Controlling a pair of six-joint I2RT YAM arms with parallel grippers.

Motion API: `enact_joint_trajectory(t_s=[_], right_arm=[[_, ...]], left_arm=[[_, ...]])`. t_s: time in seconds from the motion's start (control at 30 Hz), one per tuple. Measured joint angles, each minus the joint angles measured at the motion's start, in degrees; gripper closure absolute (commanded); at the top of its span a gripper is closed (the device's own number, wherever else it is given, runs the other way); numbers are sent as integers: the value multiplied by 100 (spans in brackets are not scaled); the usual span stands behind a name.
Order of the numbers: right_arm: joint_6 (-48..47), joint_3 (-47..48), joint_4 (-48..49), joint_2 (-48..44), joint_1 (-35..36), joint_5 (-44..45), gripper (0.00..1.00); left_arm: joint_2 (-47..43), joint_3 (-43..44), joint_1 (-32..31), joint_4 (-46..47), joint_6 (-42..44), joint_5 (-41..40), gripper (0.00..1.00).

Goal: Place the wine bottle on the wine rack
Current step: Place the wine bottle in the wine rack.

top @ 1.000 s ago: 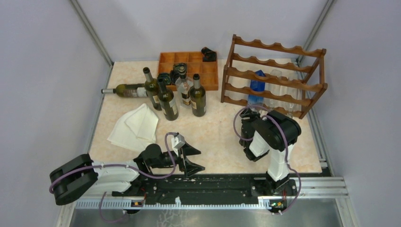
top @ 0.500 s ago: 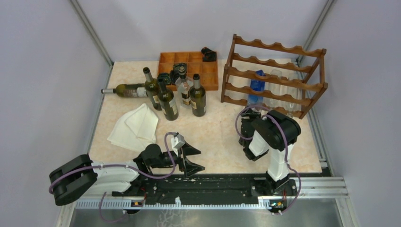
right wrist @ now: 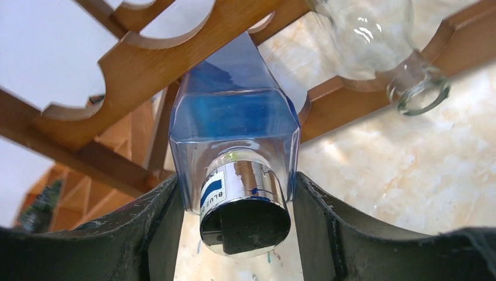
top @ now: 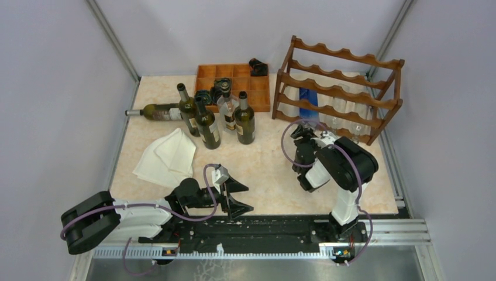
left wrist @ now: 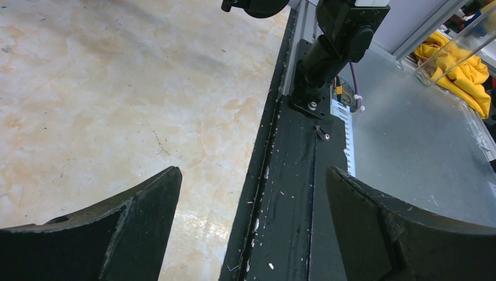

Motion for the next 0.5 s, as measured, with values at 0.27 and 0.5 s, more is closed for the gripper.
enact_joint_trajectory(t_s=[0.27, 0.5], right_arm=[[-2221, 380, 39, -20, 557, 422, 95], [-2796, 400, 280, 9, 756, 927, 90]], left_arm=[[66, 48, 0, -13, 2, 48, 2], [94, 57, 0, -20, 2, 68, 2]])
